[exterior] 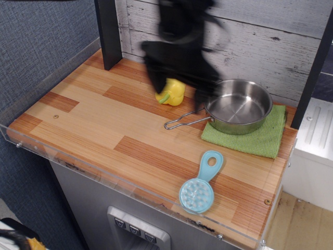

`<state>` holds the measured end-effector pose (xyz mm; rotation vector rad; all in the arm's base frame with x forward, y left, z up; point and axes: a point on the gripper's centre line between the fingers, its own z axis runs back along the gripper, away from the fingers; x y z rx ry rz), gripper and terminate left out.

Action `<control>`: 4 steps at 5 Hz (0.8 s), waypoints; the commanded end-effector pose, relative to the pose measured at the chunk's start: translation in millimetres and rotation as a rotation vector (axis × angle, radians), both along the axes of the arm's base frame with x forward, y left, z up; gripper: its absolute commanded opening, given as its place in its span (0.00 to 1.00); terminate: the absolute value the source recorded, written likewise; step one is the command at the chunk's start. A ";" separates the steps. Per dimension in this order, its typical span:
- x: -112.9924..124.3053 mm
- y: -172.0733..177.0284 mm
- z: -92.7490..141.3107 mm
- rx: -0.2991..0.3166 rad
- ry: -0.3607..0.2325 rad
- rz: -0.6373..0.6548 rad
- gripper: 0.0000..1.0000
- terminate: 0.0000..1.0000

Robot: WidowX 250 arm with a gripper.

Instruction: Move the blue brush behind the pot with the green cloth

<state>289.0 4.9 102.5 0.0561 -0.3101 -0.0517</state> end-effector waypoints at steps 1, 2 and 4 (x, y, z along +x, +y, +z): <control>24.7 84.3 -17.9 -0.162 0.076 0.065 1.00 0.00; 28.0 84.7 -12.9 -0.169 0.102 0.041 1.00 0.00; 27.0 69.2 -4.5 -0.074 0.117 0.013 1.00 0.00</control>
